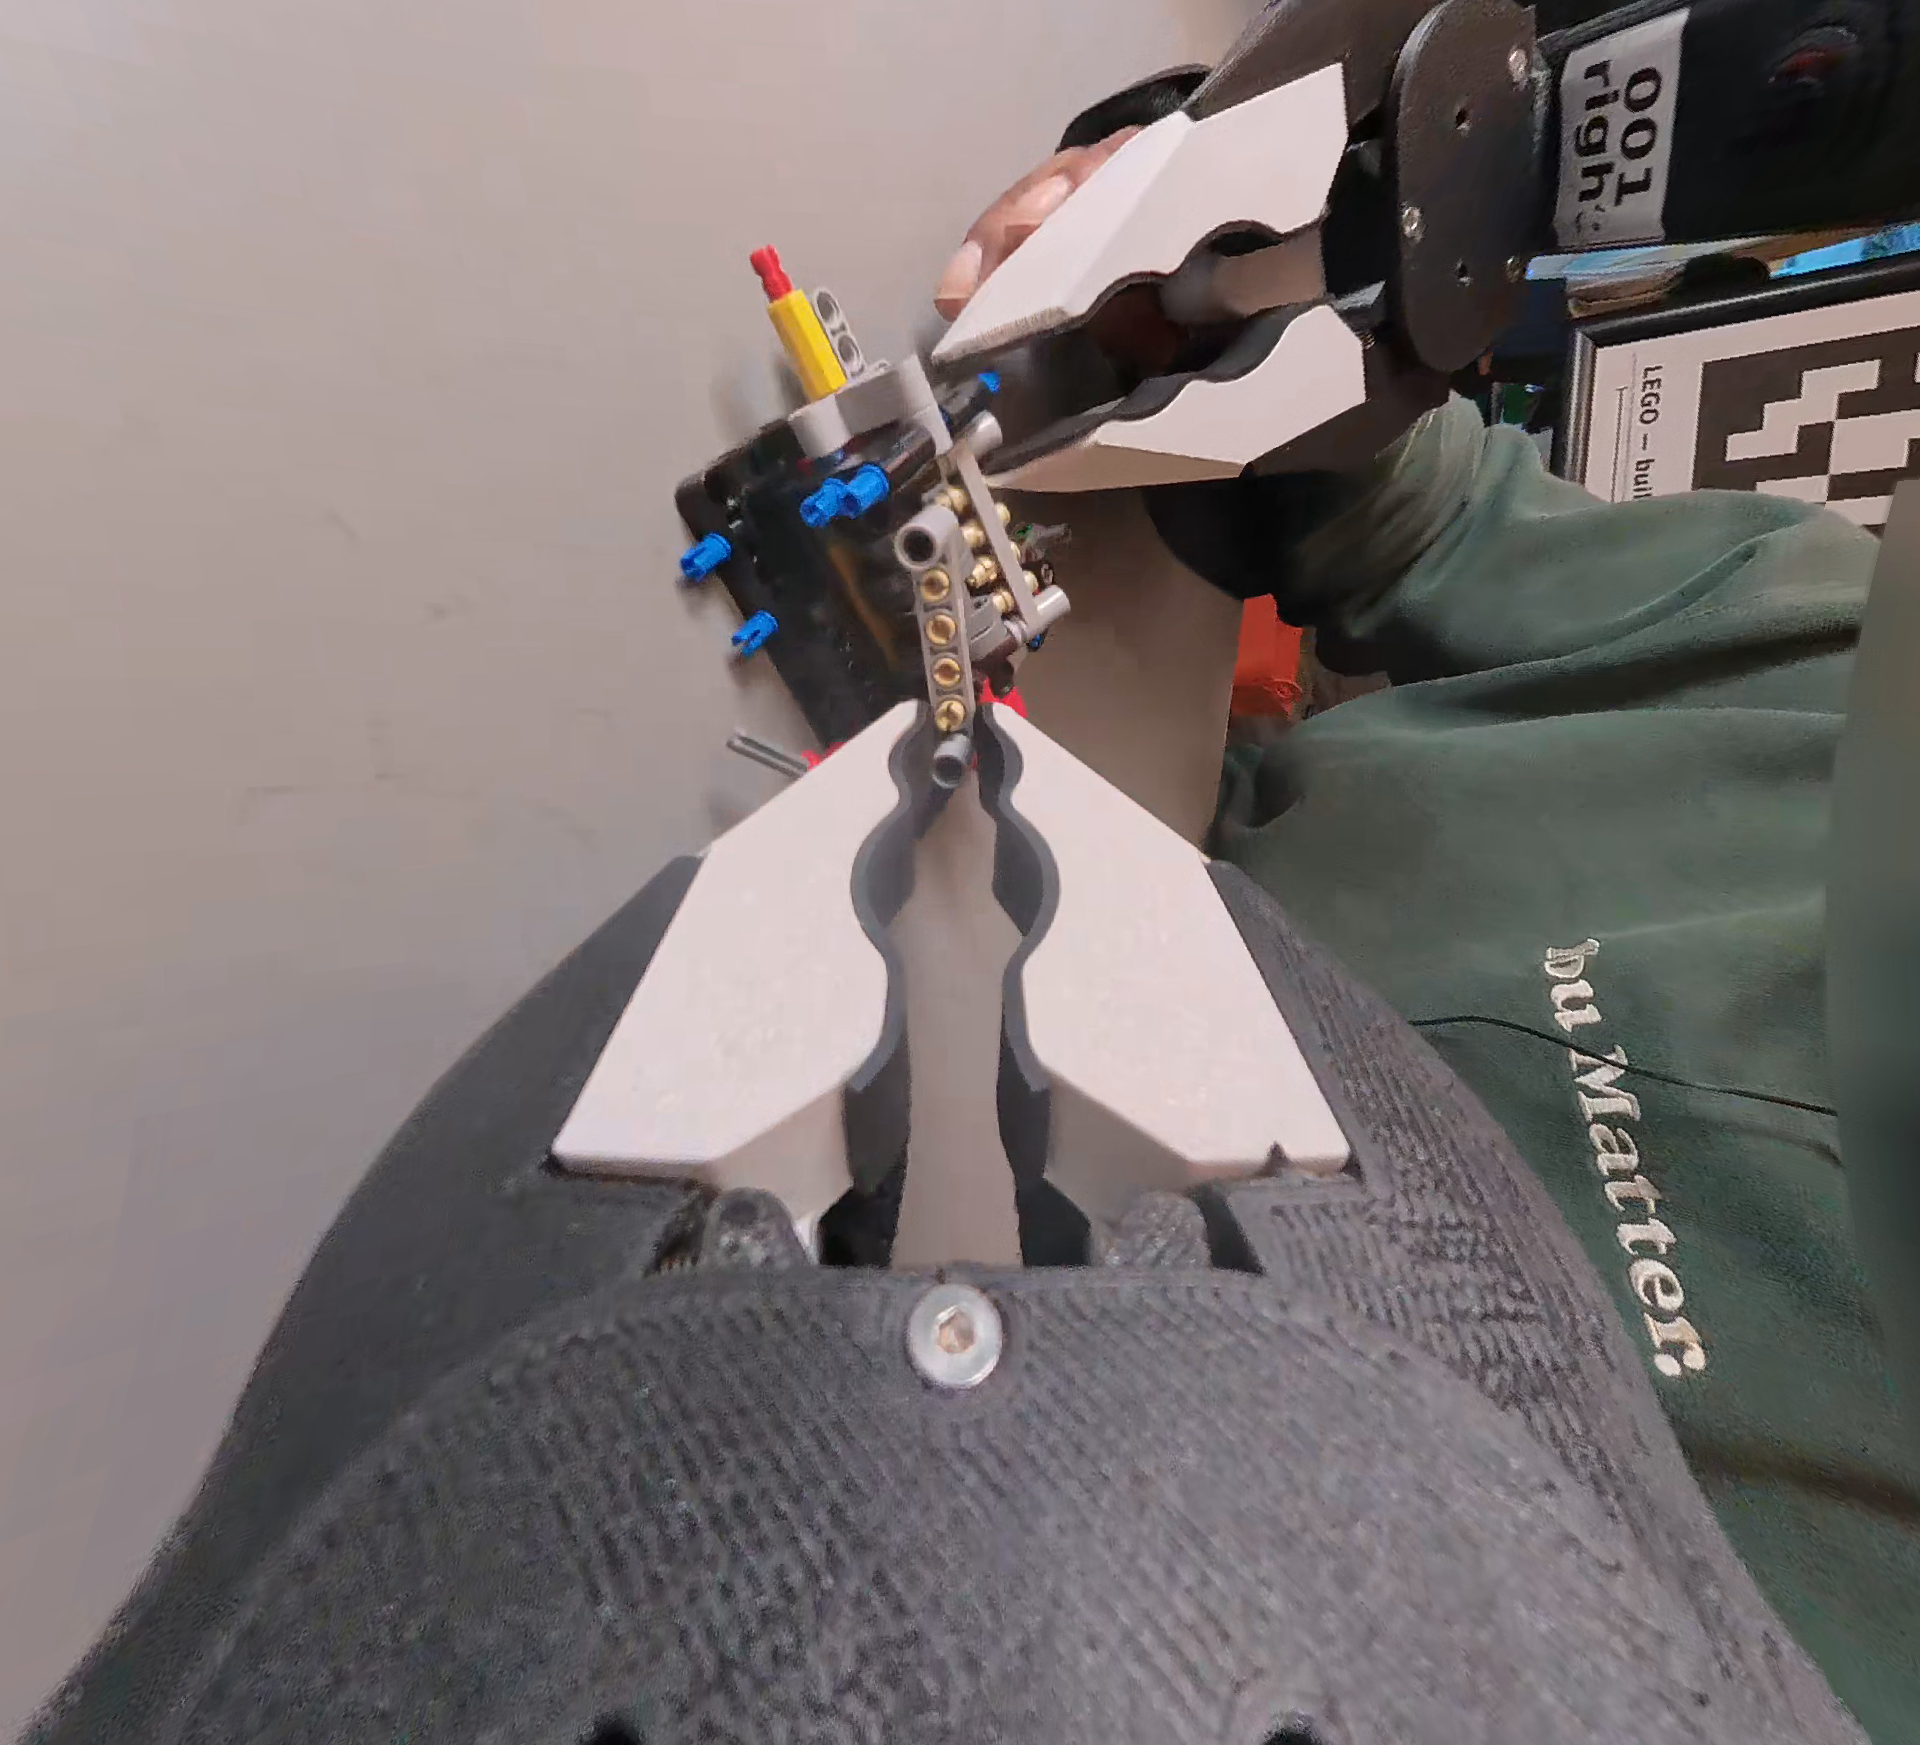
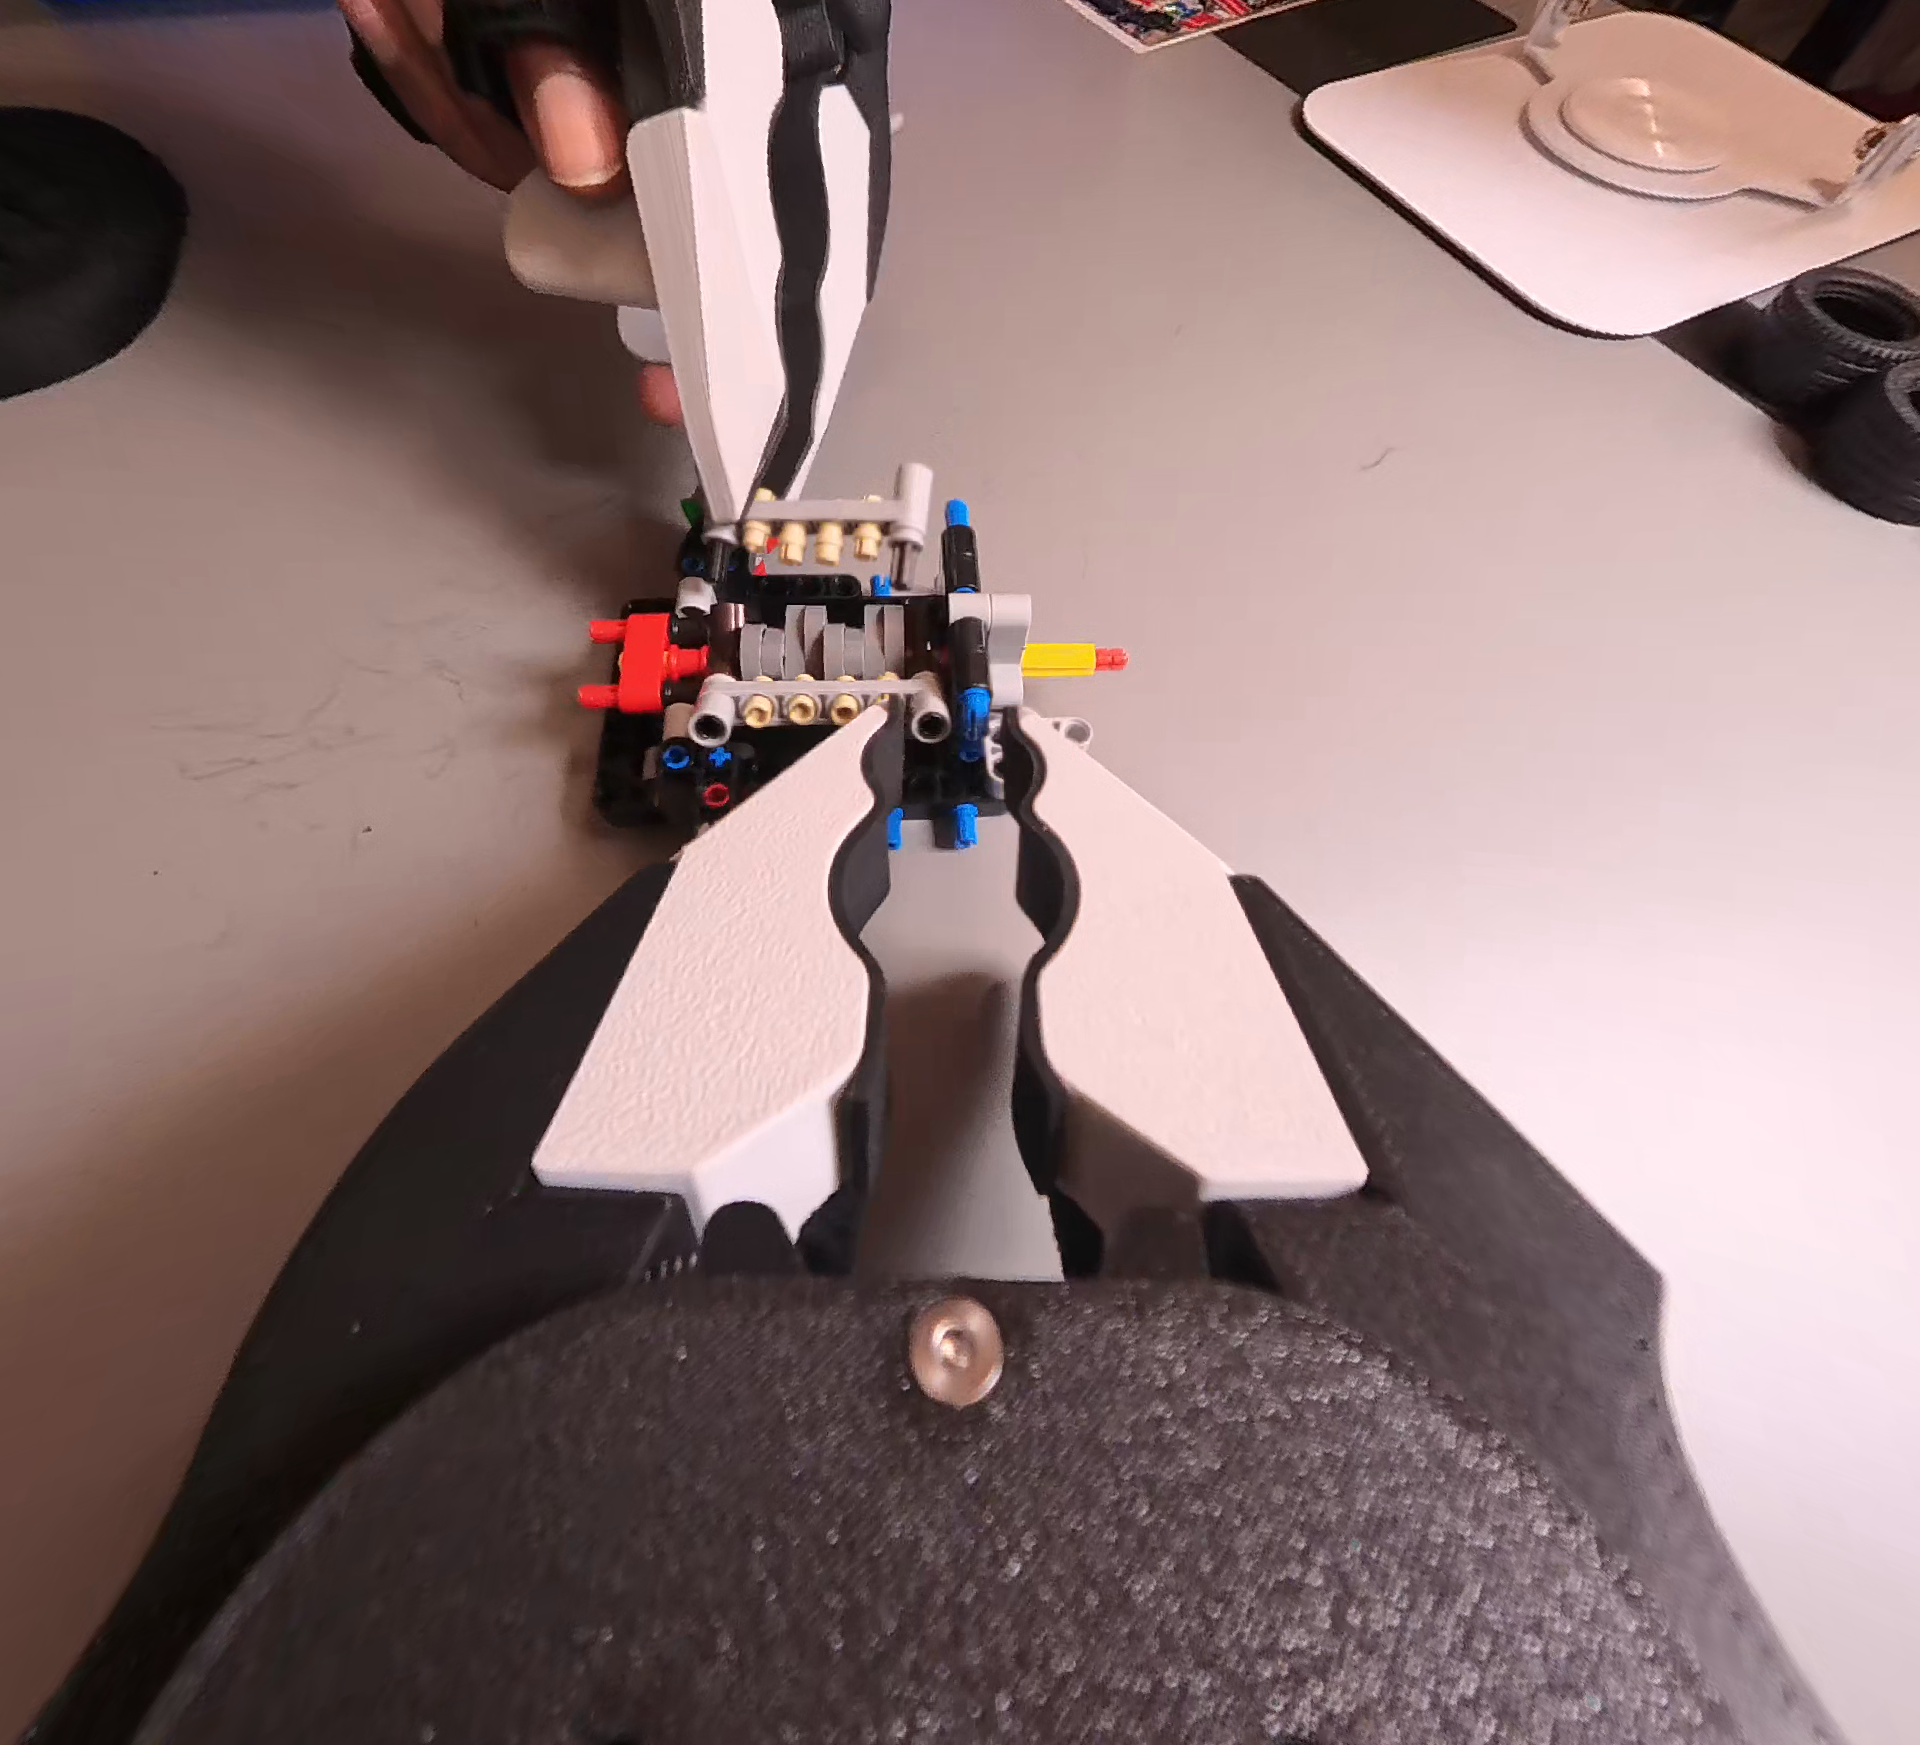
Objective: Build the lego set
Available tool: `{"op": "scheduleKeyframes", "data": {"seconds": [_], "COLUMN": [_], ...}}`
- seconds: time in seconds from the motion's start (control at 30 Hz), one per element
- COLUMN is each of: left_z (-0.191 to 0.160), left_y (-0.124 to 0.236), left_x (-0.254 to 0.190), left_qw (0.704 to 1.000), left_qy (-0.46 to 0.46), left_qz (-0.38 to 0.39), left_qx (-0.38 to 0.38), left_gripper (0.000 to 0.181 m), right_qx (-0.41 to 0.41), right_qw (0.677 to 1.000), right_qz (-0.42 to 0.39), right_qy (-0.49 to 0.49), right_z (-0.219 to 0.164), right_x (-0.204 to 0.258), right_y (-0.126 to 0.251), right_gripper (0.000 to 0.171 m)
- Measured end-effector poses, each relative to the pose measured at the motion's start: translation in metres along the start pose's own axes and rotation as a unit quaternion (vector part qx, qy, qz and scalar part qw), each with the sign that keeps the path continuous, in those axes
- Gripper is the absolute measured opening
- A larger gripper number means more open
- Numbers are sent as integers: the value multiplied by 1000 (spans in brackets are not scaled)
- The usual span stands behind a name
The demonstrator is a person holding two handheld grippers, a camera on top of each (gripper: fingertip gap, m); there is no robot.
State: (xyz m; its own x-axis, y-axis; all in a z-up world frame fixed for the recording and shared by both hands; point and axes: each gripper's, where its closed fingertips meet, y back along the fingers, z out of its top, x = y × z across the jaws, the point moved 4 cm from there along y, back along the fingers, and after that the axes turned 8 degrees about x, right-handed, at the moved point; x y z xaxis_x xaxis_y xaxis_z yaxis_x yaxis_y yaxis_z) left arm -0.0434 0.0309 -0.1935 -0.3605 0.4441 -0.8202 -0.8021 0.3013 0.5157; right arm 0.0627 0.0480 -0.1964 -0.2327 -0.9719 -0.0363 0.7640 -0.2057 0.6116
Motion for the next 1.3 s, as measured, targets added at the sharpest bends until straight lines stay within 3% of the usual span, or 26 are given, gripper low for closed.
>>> {"op": "scheduleKeyframes", "data": {"seconds": [0.3, 0.8, 0.97, 1.2, 1.3], "left_z": [-2, 0, -8, -8, 1], "left_y": [-1, -12, -23, -26, -26], "left_x": [3, -16, -29, -36, -40], "left_qw": [999, 997, 992, 959, 938], "left_qy": [35, 18, -13, -130, -174], "left_qz": [13, 31, 6, 40, 59], "left_qx": [-3, 67, 122, 248, 293], "left_gripper": [6, 6, 6, 6, 6], "right_qx": [21, 67, 57, -9, -36], "right_qw": [1000, 985, 989, 999, 995], "right_qz": [6, -114, -37, 6, 82], "right_qy": [-17, -112, -131, -41, -47], "right_z": [-1, -24, -27, -15, 0], "right_x": [4, 43, 79, 49, 34], "right_y": [2, 40, 50, 68, 61], "right_gripper": [12, 12, 20, 19, 18]}}
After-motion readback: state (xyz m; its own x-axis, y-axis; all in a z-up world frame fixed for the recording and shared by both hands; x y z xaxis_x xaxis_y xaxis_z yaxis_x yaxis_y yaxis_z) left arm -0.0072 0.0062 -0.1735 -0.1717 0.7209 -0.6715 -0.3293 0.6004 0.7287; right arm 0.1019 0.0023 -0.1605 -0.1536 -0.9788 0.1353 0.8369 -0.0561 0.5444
